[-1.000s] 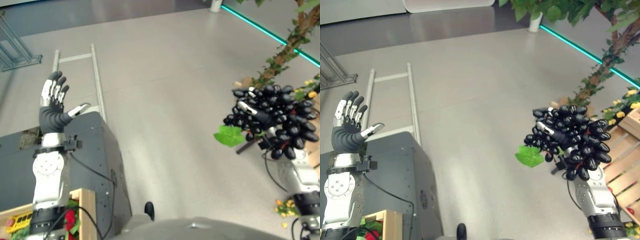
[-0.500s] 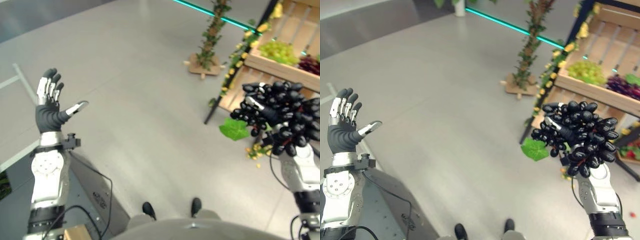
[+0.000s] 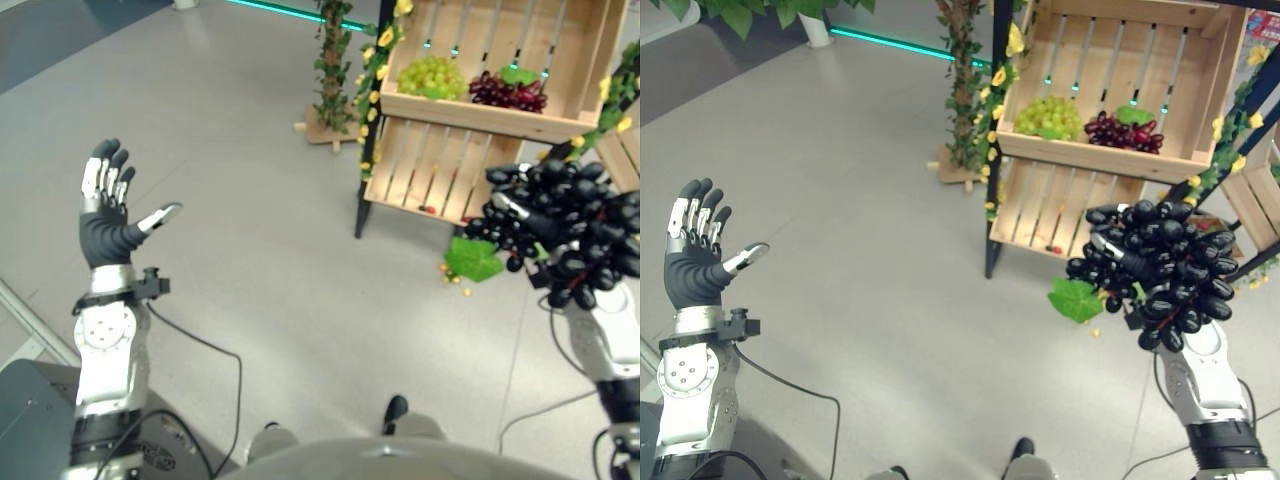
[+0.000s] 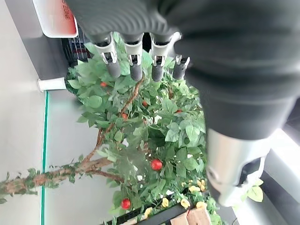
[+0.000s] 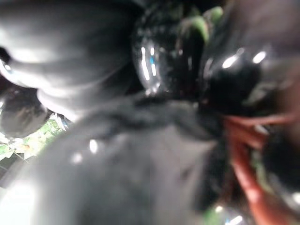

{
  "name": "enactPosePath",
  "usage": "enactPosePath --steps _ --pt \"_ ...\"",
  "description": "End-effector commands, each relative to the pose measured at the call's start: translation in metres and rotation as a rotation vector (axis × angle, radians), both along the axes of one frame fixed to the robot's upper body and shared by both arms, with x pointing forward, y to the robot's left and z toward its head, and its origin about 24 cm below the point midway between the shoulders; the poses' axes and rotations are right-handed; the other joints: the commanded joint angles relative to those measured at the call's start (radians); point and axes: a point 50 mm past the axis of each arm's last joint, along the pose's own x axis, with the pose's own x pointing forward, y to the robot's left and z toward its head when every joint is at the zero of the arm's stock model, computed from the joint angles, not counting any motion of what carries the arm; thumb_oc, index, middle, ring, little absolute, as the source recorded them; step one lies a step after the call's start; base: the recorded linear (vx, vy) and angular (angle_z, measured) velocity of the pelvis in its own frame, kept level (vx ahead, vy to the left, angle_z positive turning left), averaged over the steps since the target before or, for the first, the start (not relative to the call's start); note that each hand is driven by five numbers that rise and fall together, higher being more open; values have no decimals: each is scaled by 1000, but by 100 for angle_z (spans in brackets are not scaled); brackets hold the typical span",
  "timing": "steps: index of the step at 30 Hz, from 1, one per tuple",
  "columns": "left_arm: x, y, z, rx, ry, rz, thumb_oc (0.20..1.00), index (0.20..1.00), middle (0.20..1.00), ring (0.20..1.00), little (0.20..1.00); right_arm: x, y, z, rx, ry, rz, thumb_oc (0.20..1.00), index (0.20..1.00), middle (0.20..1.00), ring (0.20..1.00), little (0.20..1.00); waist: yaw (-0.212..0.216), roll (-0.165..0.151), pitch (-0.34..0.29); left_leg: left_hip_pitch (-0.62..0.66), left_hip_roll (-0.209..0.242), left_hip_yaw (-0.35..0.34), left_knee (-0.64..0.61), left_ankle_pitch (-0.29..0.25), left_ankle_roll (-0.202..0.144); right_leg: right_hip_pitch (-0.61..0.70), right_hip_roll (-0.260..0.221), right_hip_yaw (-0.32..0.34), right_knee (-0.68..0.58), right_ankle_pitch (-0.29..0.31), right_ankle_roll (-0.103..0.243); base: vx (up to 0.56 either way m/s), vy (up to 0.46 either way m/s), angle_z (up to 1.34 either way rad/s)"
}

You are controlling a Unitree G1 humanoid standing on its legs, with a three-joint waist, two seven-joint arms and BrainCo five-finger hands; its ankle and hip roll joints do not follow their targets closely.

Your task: Pick up the fruits from the basket on one side to the basket on the other side

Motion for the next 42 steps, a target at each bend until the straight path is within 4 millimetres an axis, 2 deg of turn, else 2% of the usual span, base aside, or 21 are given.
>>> enactPosePath --steps 1,4,5,6,7,8,9,11,14,16,18,22,27,28,30,31,32,35,36,39,42 --pt "-4 1 31 96 -127 -20 1000 1000 1000 1000 1000 3 11 47 -6 -227 54 200 200 200 200 200 0 -48 -40 9 34 19 68 -56 -24 21 -29 40 -39 -13 90 86 -236 -31" --pt "-4 1 25 84 -100 -16 1000 1000 1000 1000 1000 6 11 46 10 -224 49 200 200 200 200 200 1 -53 -39 -15 103 -21 173 56 -60 56 51 79 -71 -53 42 127 -307 -21" --pt "-4 1 25 85 -100 -15 1000 1000 1000 1000 1000 6 11 46 11 -224 49 200 200 200 200 200 1 -51 -38 -18 111 -24 181 57 -65 59 57 79 -75 -53 37 186 -423 -41" --pt "-4 1 20 79 -80 -13 1000 1000 1000 1000 1000 5 12 45 25 -229 46 200 200 200 200 200 7 -58 -31 -51 155 -71 285 122 -78 105 109 104 -115 -71 0 165 -380 -53" --pt "-3 2 17 76 -62 -8 1000 1000 1000 1000 1000 5 12 45 28 -232 41 200 200 200 200 200 16 -65 -20 -73 154 -116 332 134 -73 123 122 121 -128 -75 -16 131 -433 -57" --pt "-3 2 15 73 -56 -5 1000 1000 1000 1000 1000 5 12 45 21 -233 32 200 200 200 200 200 24 -72 -10 -98 133 -144 359 145 -45 119 123 125 -133 -59 -31 99 -238 -49" --pt "-3 0 7 51 -26 2 1000 1000 1000 1000 1000 7 17 43 29 -233 27 200 200 200 200 200 54 -83 -1 -188 -50 -296 372 22 1 128 123 175 -145 -59 -37 52 -125 -54" --pt "-2 0 2 39 -14 14 1000 1000 1000 1000 1000 7 16 38 44 -221 14 200 200 200 200 200 55 -91 -5 -246 -94 -308 342 -4 19 142 118 171 -154 -57 -25 162 -75 -66" --pt "-3 3 -1 47 5 20 1000 1000 1000 1000 1000 4 14 33 65 -216 3 200 200 200 200 200 57 -92 -9 -263 -79 -310 228 -5 26 151 120 181 -155 -64 -11 188 10 -21" --pt "-2 3 -5 55 22 26 1000 1000 1000 1000 1000 8 18 31 52 -226 -10 200 200 200 200 200 96 -58 3 -315 -112 -447 -95 126 -14 185 145 216 -153 -91 3 363 142 -34" --pt "-3 6 -5 65 24 44 1000 1000 1000 1000 1000 9 21 31 51 -228 -6 200 200 200 200 200 100 -56 9 -319 -106 -464 -165 153 -30 196 148 232 -155 -102 4 263 132 -53" --pt "-7 13 -2 79 15 68 1000 1000 1000 1000 1000 10 27 28 61 -217 8 200 200 200 200 200 116 -49 -14 -297 -87 -403 -166 179 -31 246 136 259 -203 -107 31 288 230 -63" --pt "-5 11 4 116 -2 51 1000 1000 1000 1000 1000 7 28 20 68 -202 -11 200 200 200 200 200 111 -81 -42 -315 -152 -367 -44 100 30 252 31 283 -105 -133 77 305 348 -32" --pt "-3 7 6 139 -5 37 1000 1000 1000 1000 1000 5 31 16 80 -198 -12 200 200 200 200 200 103 -92 -45 -298 -177 -357 -24 55 64 205 0 286 8 -83 101 162 217 1" --pt "-3 5 6 143 -1 32 1000 1000 1000 1000 1000 4 32 13 91 -190 -14 200 200 200 200 200 101 -102 -50 -286 -198 -347 -21 34 81 162 -20 300 92 -35 119 231 292 5" --pt "-2 5 4 138 6 27 1000 1000 1000 1000 1000 3 32 10 101 -186 -17 200 200 200 200 200 88 -105 -45 -257 -222 -344 -22 12 98 132 -37 312 177 55 134 291 504 -2" --pt "0 2 5 151 7 13 1000 1000 1000 1000 1000 2 35 9 85 -183 -9 200 200 200 200 200 65 -75 -14 -196 -219 -331 -45 1 121 35 -57 299 313 156 133 188 388 6" --pt "-1 1 6 183 11 15 1000 1000 1000 1000 1000 1 37 8 68 -182 -3 200 200 200 200 200 53 -53 9 -138 -219 -307 -73 -23 133 -35 -72 235 356 129 123 204 337 -3" --pt "-2 3 6 189 13 23 1000 1000 1000 1000 1000 0 34 7 70 -174 -10 200 200 200 200 200 30 -47 22 -107 -231 -308 -89 -27 128 -105 -23 232 281 76 113 173 117 -33" --pt "-3 3 3 170 19 24 1000 1000 1000 1000 1000 -4 31 3 80 -161 -18 200 200 200 200 200 16 -53 25 -78 -252 -310 -105 -36 119 -130 19 230 112 29 100 220 61 -7" --pt "-2 2 0 169 32 26 1000 1000 1000 1000 1000 -7 28 0 56 -148 -36 200 200 200 200 200 9 -56 18 -37 -256 -312 -132 -49 105 -126 43 217 -105 76 107 253 -22 1"
